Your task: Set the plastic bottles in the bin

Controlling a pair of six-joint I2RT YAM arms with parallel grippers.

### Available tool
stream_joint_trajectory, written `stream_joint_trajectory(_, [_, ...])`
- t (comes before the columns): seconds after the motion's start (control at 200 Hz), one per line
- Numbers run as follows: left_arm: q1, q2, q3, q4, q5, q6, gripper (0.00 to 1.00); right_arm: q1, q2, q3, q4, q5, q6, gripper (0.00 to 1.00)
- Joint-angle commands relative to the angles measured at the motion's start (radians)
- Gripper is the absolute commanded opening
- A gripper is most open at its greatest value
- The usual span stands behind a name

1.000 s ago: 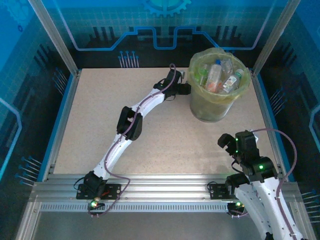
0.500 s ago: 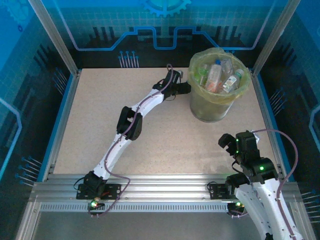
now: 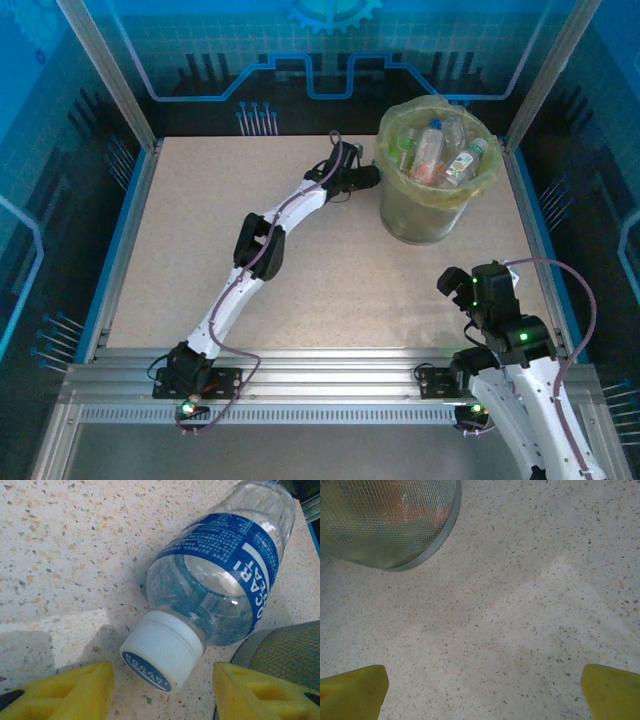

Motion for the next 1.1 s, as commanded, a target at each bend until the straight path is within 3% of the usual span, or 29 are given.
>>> stream_joint_trajectory(0.0, [0.008, 0.029, 0.048, 0.024, 0.026, -0.025, 0.54, 0.015, -0.014, 0.032, -0.018, 0.028, -0.002, 1.0])
stream_joint_trajectory(0.185, [0.013, 0.031, 0.049, 0.035, 0.02, -0.029, 0.49, 0.015, -0.014, 0.029, -0.017, 0.033, -0.001, 1.0])
stream_joint_trajectory(0.46, [0.007, -0.002, -0.009, 0.061, 0.002, -0.024, 0.31, 0.015, -0.012, 0.029, -0.009, 0.031, 0.0, 1.0])
stream_joint_trajectory(0.62, [0.004, -0.114, -0.209, 0.158, -0.024, -0.05, 0.19, 0.016, -0.011, 0.03, -0.003, 0.028, -0.012, 1.0])
stream_joint_trajectory(0.78, [0.004, -0.292, -0.479, 0.293, -0.066, -0.055, 0.19, 0.016, 0.01, 0.029, 0.006, 0.012, -0.03, 1.0])
stream_joint_trajectory(0.85, [0.005, -0.35, -0.535, 0.312, -0.102, -0.046, 0.22, 0.016, 0.022, 0.025, 0.013, 0.011, -0.025, 1.0])
stream_joint_trajectory(0.94, [0.015, -0.367, -0.507, 0.309, -0.132, -0.04, 0.34, 0.016, 0.042, 0.022, 0.034, -0.005, -0.024, 1.0])
stream_joint_trajectory(1.045, [0.036, -0.292, -0.351, 0.266, -0.108, -0.108, 0.67, 0.015, 0.076, 0.024, 0.052, -0.03, -0.023, 1.0])
stream_joint_trajectory(1.095, [0.048, -0.23, -0.248, 0.247, -0.077, -0.178, 0.72, 0.015, 0.088, 0.027, 0.054, -0.034, -0.023, 1.0])
